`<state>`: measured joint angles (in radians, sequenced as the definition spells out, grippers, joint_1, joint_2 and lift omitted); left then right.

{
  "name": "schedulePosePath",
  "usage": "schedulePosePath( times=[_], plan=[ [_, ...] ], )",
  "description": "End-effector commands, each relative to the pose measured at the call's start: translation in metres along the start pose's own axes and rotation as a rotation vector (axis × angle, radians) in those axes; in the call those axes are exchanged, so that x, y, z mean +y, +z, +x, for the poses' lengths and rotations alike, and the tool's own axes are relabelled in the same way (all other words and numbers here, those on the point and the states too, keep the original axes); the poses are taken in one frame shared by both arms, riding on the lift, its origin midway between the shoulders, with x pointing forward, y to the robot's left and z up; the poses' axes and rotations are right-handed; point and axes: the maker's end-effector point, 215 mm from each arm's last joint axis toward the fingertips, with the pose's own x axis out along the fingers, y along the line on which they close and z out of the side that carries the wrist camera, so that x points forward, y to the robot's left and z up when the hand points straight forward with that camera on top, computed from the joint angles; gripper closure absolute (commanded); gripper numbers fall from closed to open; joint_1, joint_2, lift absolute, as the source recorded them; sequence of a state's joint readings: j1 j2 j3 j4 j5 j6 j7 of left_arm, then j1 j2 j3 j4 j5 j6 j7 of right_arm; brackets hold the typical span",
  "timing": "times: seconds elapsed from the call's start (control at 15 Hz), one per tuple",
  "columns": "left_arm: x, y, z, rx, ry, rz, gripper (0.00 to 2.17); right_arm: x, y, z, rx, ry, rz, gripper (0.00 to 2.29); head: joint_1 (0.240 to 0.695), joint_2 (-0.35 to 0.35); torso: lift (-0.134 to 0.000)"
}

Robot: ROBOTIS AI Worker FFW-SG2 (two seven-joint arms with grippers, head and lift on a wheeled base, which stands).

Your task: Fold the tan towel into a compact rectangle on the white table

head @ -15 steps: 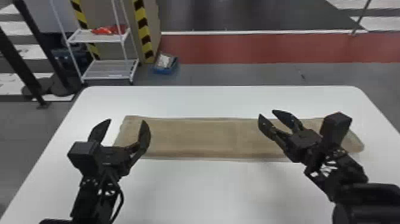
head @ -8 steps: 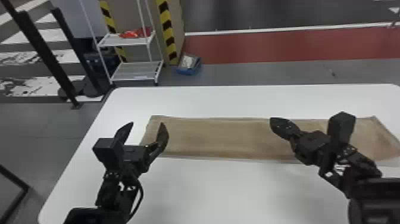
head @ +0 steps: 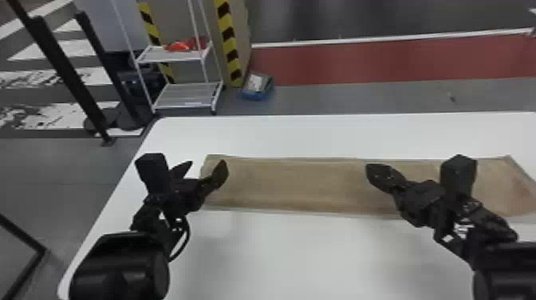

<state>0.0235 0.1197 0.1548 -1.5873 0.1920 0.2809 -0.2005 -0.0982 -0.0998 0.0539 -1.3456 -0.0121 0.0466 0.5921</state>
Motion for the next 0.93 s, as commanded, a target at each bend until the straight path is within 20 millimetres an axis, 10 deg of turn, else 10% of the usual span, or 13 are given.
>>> schedulePosePath(
  times=[0.0, 0.87],
  plan=[
    [0.013, -0.010, 0.006, 0.059, 0.003, -0.016, 0.21, 0.000, -0.004, -0.003, 0.003, -0.003, 0.002, 1.69, 0.695, 0.171, -0.125],
    [0.027, -0.042, 0.004, 0.207, -0.005, -0.010, 0.42, -0.001, 0.001, -0.007, -0.023, 0.000, -0.011, 1.69, 0.695, 0.193, -0.125]
  ],
)
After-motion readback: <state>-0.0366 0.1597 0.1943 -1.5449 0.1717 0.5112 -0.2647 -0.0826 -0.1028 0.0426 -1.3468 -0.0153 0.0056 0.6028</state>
